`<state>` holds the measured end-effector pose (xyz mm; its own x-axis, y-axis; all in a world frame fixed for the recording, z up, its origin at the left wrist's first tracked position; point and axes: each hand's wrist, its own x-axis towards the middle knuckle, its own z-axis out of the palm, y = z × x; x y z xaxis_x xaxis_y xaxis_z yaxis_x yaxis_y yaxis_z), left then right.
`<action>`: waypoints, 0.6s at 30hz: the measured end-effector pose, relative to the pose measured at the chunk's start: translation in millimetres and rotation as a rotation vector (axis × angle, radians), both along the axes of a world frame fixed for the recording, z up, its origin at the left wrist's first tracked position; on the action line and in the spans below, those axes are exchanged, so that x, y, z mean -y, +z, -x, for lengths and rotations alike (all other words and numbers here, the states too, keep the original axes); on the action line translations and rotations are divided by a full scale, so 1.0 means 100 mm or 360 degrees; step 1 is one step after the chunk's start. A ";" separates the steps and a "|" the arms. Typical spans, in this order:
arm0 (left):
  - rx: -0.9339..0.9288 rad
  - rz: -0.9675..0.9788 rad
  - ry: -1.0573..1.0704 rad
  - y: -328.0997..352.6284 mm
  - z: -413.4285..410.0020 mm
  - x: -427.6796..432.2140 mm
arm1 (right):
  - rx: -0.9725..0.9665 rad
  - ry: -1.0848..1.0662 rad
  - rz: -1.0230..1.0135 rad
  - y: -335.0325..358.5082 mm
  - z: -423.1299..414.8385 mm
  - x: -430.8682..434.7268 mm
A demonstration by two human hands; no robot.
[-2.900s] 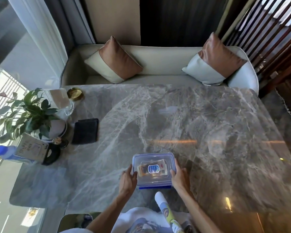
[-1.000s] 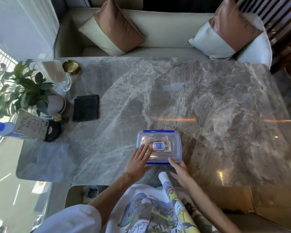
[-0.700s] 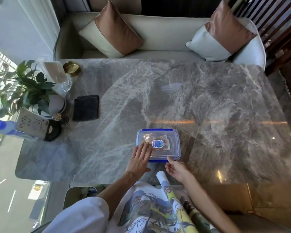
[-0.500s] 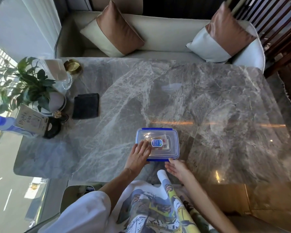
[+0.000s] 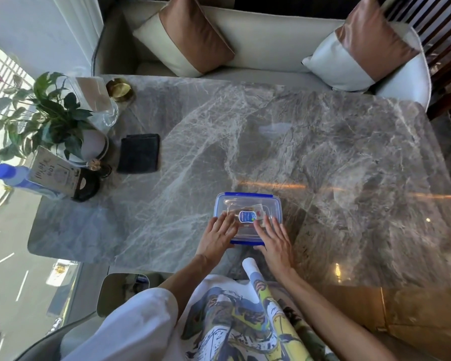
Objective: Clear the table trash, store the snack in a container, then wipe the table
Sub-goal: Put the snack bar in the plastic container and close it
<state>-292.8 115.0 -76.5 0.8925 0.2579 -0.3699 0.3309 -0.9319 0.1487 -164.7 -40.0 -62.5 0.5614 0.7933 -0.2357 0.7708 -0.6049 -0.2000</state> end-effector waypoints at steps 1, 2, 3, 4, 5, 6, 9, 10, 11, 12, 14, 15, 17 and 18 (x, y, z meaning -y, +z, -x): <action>0.0008 -0.0001 0.0007 0.00 -0.01 0.00 | 0.0025 0.0001 -0.0013 0.01 -0.01 -0.02; 0.0013 0.0005 0.0014 0.00 -0.03 -0.01 | 0.0042 -0.0002 -0.0009 0.02 -0.01 -0.04; 0.0014 0.0020 0.0017 0.00 -0.06 -0.03 | 0.0046 -0.0014 0.0007 0.04 -0.01 -0.07; 0.0012 0.0036 0.0021 0.01 -0.08 -0.04 | 0.0046 -0.0034 0.0015 0.05 -0.01 -0.08; 0.0020 0.0043 0.0024 0.02 -0.10 -0.06 | 0.0044 -0.0052 0.0019 0.07 0.00 -0.10; 0.0029 0.0045 0.0024 0.02 -0.11 -0.07 | 0.0053 -0.0067 0.0010 0.09 0.02 -0.12; 0.0056 0.0068 0.0005 0.02 -0.15 -0.18 | 0.0107 -0.0035 0.0072 0.17 0.05 -0.16; 0.0071 0.0075 0.0012 0.04 -0.17 -0.24 | 0.0159 -0.0007 0.0122 0.21 0.08 -0.18; 0.0085 0.0085 0.0045 0.06 -0.18 -0.28 | 0.0175 0.0044 0.0191 0.25 0.10 -0.19; 0.0103 0.0089 0.0111 0.09 -0.19 -0.30 | 0.0118 0.0097 0.0210 0.28 0.11 -0.18; 0.0127 0.0129 0.0372 0.17 -0.23 -0.25 | -0.0111 0.0153 0.0151 0.29 0.06 -0.17; 0.0130 0.0189 0.0548 0.20 -0.25 -0.19 | -0.0199 0.0124 0.0059 0.32 0.02 -0.18; 0.0224 0.0426 0.0987 0.22 -0.29 -0.03 | -0.0326 -0.0042 -0.0142 0.33 -0.09 -0.22; 0.0348 0.0632 0.1263 0.23 -0.29 0.07 | -0.0421 -0.0176 -0.0220 0.30 -0.16 -0.25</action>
<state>-263.4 107.7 -53.0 0.5681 0.7156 -0.4064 0.7795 -0.3095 0.5446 -148.7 -15.0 -32.2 0.5795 0.7656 -0.2792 0.6124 -0.6352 -0.4706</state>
